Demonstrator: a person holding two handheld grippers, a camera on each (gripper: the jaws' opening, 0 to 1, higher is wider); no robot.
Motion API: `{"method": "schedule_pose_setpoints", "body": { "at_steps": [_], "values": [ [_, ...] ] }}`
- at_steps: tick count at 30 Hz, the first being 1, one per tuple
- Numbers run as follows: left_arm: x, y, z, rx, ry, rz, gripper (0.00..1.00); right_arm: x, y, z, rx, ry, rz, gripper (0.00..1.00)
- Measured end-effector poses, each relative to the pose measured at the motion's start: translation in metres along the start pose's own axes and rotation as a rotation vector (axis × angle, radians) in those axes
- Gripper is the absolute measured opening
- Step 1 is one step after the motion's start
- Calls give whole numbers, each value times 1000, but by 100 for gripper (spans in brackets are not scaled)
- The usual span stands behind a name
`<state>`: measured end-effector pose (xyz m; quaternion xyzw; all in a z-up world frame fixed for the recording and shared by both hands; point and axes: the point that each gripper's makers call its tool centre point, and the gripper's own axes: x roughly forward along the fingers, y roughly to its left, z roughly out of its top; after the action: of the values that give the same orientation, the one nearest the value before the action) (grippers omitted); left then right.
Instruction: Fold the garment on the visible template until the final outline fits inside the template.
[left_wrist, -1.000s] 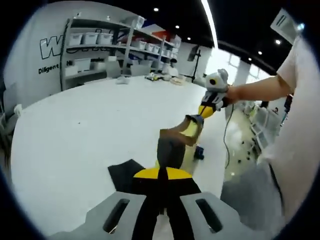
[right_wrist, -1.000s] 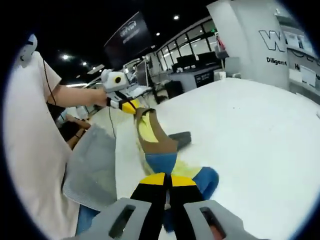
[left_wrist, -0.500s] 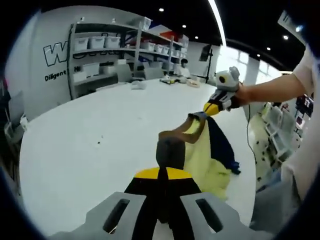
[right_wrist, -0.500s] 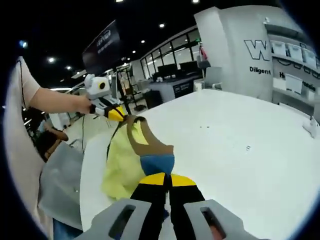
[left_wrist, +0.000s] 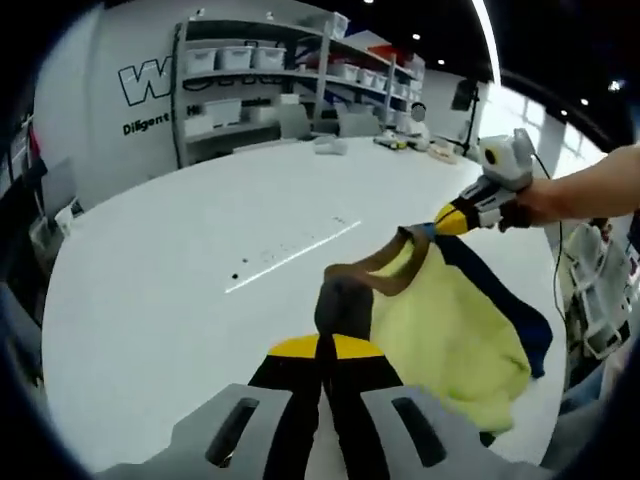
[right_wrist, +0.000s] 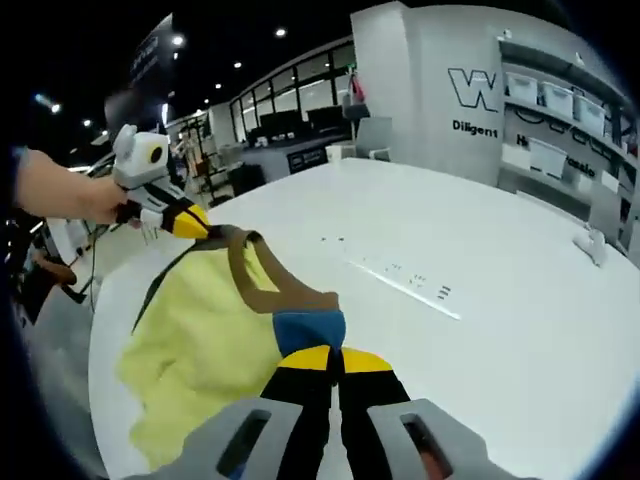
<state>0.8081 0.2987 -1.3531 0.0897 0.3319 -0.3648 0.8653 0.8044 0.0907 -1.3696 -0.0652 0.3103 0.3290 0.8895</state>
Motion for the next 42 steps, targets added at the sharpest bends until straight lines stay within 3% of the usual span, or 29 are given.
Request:
{"method": "schedule_pose_setpoints", "body": {
  "at_steps": [5, 9, 11, 16, 20, 27, 34, 42],
  "values": [
    [10, 10, -8, -49, 25, 42, 4, 21, -7, -7, 26, 28, -39, 0],
    [6, 10, -13, -54, 30, 48, 3, 33, -7, -11, 13, 58, -45, 0],
    [3, 10, -17, -70, 26, 46, 7, 35, -7, -11, 9, 54, -52, 0],
    [-6, 6, -32, -87, 31, 36, 10, 31, -13, -13, -7, 62, -92, 4],
    [-20, 0, -45, -100, 23, 30, 15, 17, -9, -20, -1, 55, -81, 6],
    [-47, -21, -82, -138, 12, 24, 21, -12, 18, -45, -11, 24, -35, 9],
    [-71, -46, -117, -230, -10, 27, 26, -39, 55, -65, -16, -8, 11, 11],
    [-73, -71, -134, -281, -3, -4, 28, -72, 100, -87, -1, -58, 58, 14]
  ]
}}
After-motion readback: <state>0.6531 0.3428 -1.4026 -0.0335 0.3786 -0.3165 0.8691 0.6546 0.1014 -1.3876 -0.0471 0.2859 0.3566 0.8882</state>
